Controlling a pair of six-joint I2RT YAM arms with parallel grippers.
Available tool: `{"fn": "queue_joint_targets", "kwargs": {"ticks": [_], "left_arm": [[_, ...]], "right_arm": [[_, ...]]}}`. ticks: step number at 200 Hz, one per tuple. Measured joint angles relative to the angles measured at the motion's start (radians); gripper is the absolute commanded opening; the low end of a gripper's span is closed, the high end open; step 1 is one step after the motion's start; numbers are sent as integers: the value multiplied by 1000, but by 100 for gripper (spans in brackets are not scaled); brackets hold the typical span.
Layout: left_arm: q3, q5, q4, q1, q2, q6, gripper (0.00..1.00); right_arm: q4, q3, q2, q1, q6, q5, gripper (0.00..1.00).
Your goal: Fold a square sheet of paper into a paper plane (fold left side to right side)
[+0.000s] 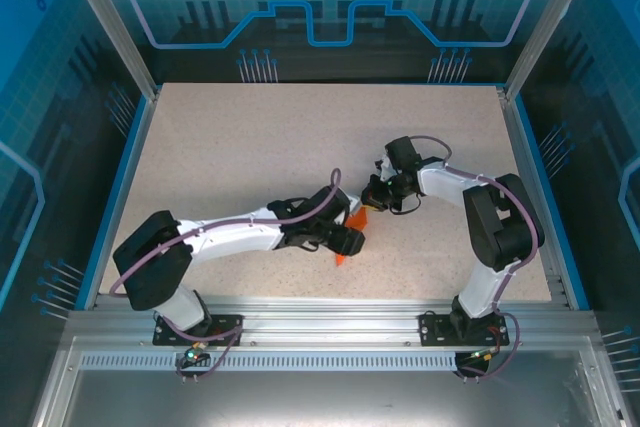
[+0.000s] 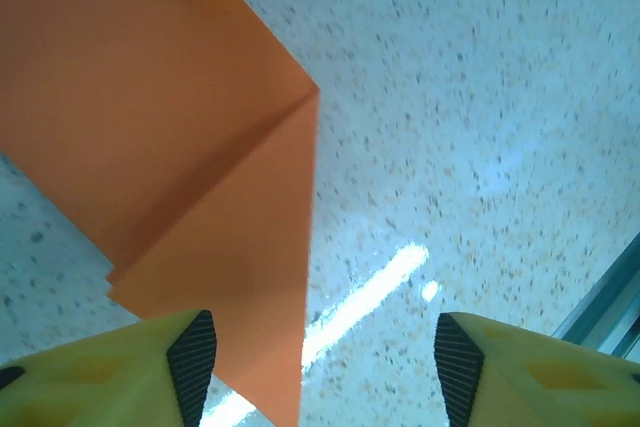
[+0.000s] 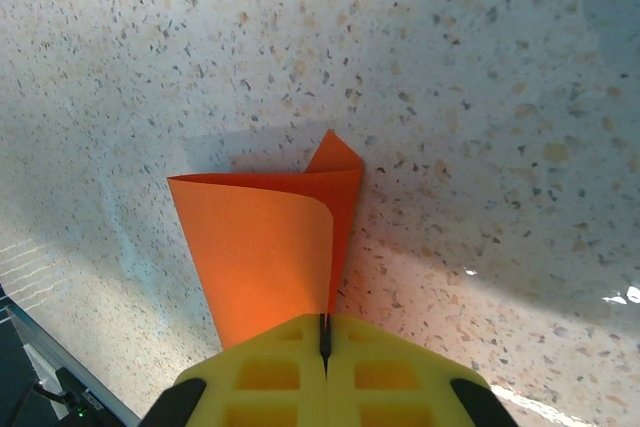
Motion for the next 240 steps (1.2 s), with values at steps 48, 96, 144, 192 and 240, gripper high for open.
{"fn": "queue_joint_targets", "kwargs": {"ticks": [48, 96, 144, 192, 240], "left_arm": [[99, -156, -92, -90, 124, -5, 69], [219, -323, -198, -162, 257, -6, 68], [284, -431, -262, -183, 323, -8, 58], [300, -467, -291, -185, 364, -16, 44], [301, -480, -307, -185, 375, -35, 34]], "right_arm": [[-8, 0, 0, 7, 11, 7, 0], [-10, 0, 0, 7, 11, 11, 0], [-10, 4, 0, 12, 14, 14, 0], [-15, 9, 0, 14, 14, 15, 0], [-24, 14, 0, 19, 14, 22, 0]]}}
